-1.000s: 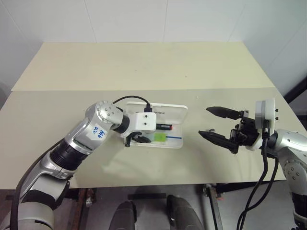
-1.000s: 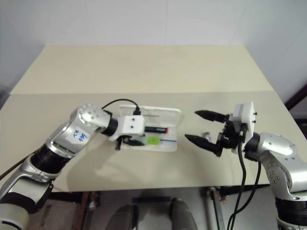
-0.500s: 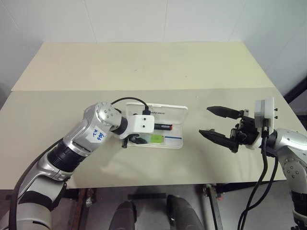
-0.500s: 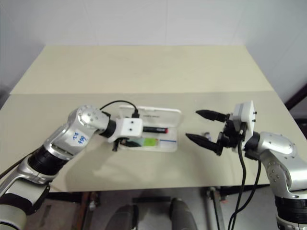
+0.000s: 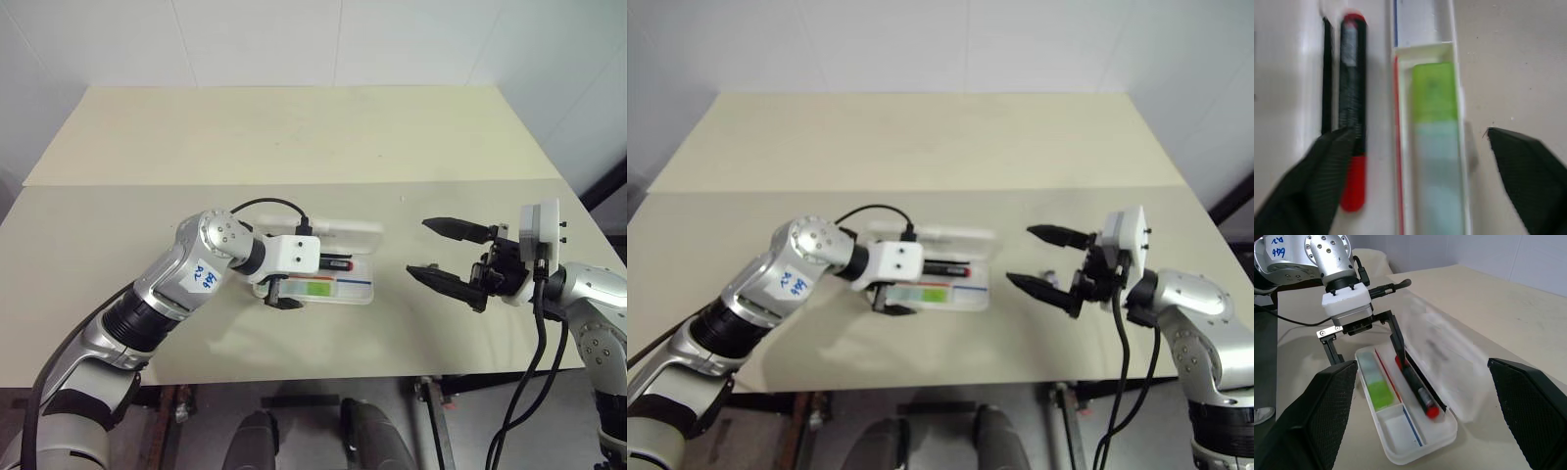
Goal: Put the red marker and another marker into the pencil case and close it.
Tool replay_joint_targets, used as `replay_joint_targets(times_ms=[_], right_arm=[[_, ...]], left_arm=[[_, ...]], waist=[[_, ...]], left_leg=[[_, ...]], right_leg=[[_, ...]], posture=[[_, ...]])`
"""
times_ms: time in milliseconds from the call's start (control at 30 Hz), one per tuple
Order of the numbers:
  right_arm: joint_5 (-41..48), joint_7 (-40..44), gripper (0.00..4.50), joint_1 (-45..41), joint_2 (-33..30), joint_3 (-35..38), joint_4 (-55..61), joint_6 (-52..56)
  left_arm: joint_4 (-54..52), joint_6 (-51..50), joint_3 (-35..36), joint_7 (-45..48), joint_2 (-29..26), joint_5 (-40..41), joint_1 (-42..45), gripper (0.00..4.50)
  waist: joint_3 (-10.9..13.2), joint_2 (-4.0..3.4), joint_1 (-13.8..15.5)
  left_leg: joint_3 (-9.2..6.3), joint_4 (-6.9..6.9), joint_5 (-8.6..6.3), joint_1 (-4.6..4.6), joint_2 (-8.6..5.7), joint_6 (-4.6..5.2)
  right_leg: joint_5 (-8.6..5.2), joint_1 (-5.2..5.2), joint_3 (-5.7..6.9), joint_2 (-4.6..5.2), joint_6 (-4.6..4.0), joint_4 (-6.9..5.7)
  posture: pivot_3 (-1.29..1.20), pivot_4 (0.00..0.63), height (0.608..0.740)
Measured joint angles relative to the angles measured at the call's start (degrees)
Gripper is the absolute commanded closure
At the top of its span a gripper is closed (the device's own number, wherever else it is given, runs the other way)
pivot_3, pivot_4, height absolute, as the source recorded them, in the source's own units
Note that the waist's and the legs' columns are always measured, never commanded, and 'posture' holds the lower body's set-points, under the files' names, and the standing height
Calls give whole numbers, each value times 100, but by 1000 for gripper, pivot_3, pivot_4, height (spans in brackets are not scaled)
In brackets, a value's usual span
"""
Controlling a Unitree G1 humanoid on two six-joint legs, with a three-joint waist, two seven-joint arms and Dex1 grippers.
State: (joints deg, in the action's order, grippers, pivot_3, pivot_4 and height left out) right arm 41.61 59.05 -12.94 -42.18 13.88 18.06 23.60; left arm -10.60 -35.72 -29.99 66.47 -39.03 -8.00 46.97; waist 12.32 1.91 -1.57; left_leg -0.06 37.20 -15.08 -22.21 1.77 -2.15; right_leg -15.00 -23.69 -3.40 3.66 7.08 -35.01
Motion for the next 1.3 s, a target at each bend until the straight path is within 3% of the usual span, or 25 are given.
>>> replay_joint_targets(times_ms=[467, 733, 1067, 1133, 1300], right_arm=[[-8, 37, 0, -38, 0, 0, -31, 0], [6, -7, 0, 295, 0, 15, 110, 37], [-479, -389, 0, 897, 174, 24, -178, -219], [-657, -582, 0, 927, 253, 33, -301, -295], [-1117, -1007, 0, 1016, 545, 10, -639, -613]], left_arm=[[-700, -685, 258, -48, 14, 326, -106, 29], [-1857, -1371, 1430, -51, 51, 1600, -889, 29], [-2309, -541, 2795, -258, 238, 2998, -2179, 29], [-2304, -179, 3143, -181, 536, 3490, -2405, 29], [-2143, 500, 3567, 271, 449, 4123, -2882, 29]], waist=[[0, 0, -4], [0, 0, -18], [0, 0, -3], [-1, 0, -3], [-2, -1, -22]], left_leg=[[0, 0, 0, 1, 0, 0], [-2, -8, 0, 4, 3, 0], [5, 20, 2, 7, 1, 0], [10, 21, 2, 9, 1, 1], [12, 15, 4, 16, 2, 2]], right_leg=[[0, 0, 0, 0, 1, 0], [-2, 0, 0, 0, -1, -3], [-34, 12, -8, 3, -71, 3], [-33, 14, -12, 3, -74, 5], [-33, 13, -15, -1, -78, 3]], posture=[[0, 150, 740], [0, 150, 740], [0, 150, 740], [0, 150, 740], [0, 150, 740]])
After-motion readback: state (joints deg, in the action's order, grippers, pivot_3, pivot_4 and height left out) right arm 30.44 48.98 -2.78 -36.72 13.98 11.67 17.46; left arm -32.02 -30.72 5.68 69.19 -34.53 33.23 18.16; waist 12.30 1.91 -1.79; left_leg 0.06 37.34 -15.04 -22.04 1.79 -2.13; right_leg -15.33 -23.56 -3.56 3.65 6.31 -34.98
